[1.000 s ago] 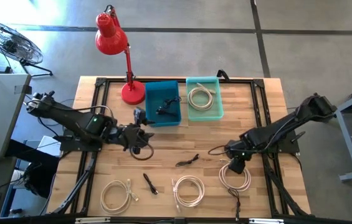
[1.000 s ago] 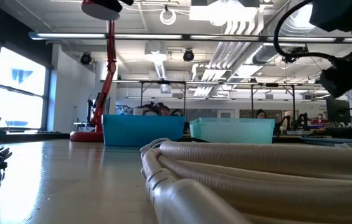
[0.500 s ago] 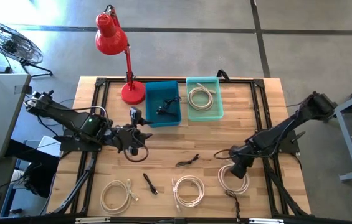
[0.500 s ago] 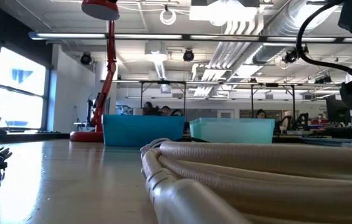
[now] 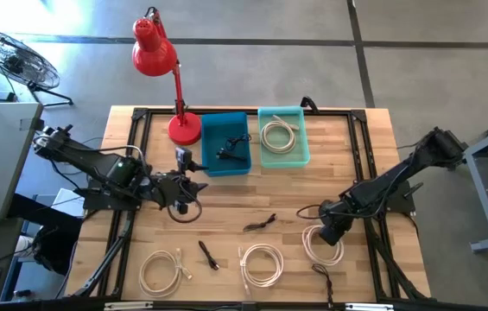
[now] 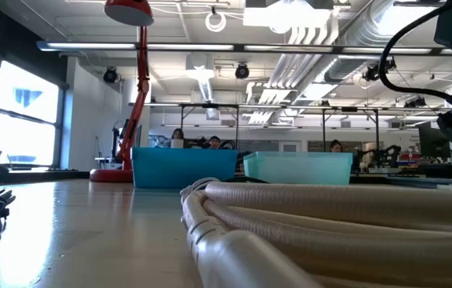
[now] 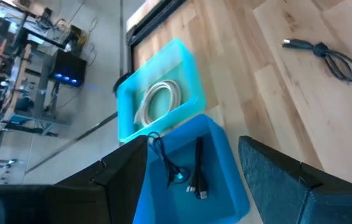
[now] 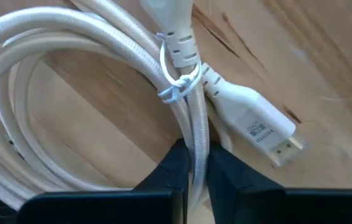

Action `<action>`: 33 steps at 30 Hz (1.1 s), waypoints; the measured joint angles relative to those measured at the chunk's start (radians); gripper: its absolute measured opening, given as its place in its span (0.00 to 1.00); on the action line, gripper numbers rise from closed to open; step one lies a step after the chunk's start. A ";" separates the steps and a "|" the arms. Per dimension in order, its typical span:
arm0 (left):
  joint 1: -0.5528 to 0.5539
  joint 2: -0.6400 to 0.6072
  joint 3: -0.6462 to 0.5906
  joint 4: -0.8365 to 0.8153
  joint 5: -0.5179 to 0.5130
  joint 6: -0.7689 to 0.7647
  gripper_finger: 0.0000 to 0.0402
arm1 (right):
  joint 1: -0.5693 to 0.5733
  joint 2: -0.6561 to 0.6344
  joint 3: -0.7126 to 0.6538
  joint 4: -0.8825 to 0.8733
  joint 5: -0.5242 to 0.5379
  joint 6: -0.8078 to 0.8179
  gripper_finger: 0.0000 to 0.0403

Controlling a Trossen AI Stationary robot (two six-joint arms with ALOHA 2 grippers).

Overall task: Pick & Place USB Port
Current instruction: Put the white hdmi cable into the green bin

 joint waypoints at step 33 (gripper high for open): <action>0.000 -0.187 0.000 -0.381 -0.018 -0.299 0.62 | -0.527 0.005 0.957 -0.478 0.628 -1.002 0.04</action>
